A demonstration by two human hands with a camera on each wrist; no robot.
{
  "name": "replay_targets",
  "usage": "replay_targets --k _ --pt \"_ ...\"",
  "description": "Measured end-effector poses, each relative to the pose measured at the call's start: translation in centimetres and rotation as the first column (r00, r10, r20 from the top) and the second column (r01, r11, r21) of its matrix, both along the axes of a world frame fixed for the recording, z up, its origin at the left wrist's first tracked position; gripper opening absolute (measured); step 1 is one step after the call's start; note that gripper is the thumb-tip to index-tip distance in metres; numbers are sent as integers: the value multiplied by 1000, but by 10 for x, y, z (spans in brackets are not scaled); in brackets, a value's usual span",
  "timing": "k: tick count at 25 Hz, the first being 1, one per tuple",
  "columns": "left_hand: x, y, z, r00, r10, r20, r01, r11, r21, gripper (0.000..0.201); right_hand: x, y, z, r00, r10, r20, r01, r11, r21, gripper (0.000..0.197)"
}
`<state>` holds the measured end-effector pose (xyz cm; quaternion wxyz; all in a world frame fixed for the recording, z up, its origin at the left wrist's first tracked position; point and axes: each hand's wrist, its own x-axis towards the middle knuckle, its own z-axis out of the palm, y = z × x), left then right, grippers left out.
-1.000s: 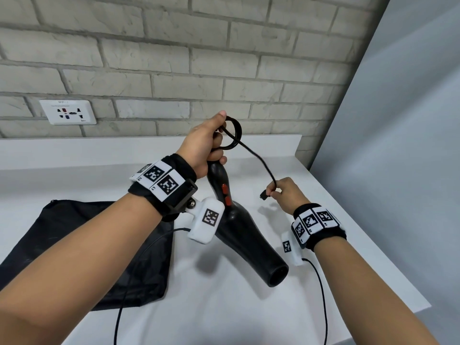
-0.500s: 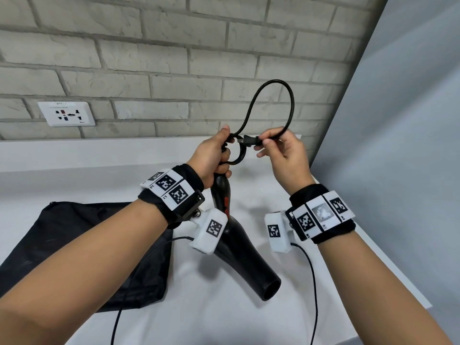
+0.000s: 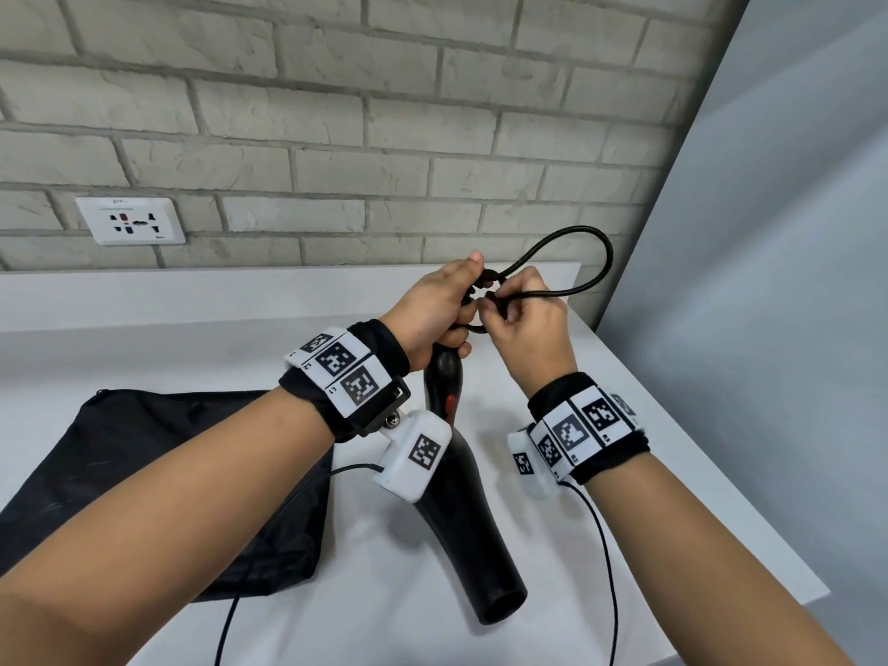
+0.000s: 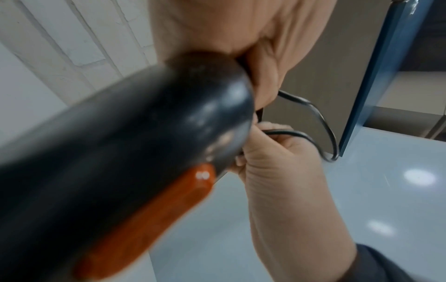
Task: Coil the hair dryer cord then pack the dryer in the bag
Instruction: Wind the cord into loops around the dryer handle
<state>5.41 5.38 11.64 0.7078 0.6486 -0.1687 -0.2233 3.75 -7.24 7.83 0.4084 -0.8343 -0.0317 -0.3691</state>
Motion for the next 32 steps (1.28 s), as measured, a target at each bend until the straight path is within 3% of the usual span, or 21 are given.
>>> replay_targets --k 3,7,9,11,13,16,19,22,24,26,27,29,31,32 --pt "-1 0 0 999 -33 -33 33 999 18 36 4 -3 -4 997 75 -7 -74 993 91 23" --pt "-4 0 -3 997 -31 -73 33 999 30 41 6 -4 -6 935 302 -188 -290 953 90 22" --pt "-2 3 -2 995 -14 -98 18 999 32 43 5 -9 -11 915 340 -218 -317 939 132 17" --pt "2 7 1 995 -13 -97 15 1000 18 43 4 -17 -20 886 354 -299 -328 935 134 29" --pt "4 11 4 996 -17 -90 18 1000 8 44 2 -25 -29 851 290 -438 -318 948 10 40" --pt "5 18 9 997 -40 -65 39 999 -24 46 2 -41 -46 741 98 -664 -270 949 -161 37" --pt "7 25 15 999 -39 -31 37 999 -38 42 0 -65 -65 599 -21 -801 -198 965 -174 41" --pt "5 25 13 999 -26 -27 25 1000 -14 36 2 -72 -66 535 -51 -843 -216 957 -194 33" --pt "3 19 9 999 -37 -22 37 999 6 35 8 -67 -61 576 -25 -817 -210 961 -178 22" --pt "2 15 8 999 -37 -18 37 999 12 35 12 -56 -48 698 21 -716 -194 968 -162 21" --pt "2 14 8 999 -31 -16 31 999 10 35 12 -49 -39 759 97 -644 -202 975 -90 23" --pt "3 12 8 1000 -20 -18 20 1000 3 36 7 -34 -17 830 338 -443 -270 939 211 25" --pt "3 12 7 1000 -12 -21 13 1000 9 37 2 -20 6 843 493 -215 -372 824 428 24" --pt "3 11 6 1000 -11 -20 12 1000 16 37 1 -16 14 842 521 -140 -418 794 442 23"
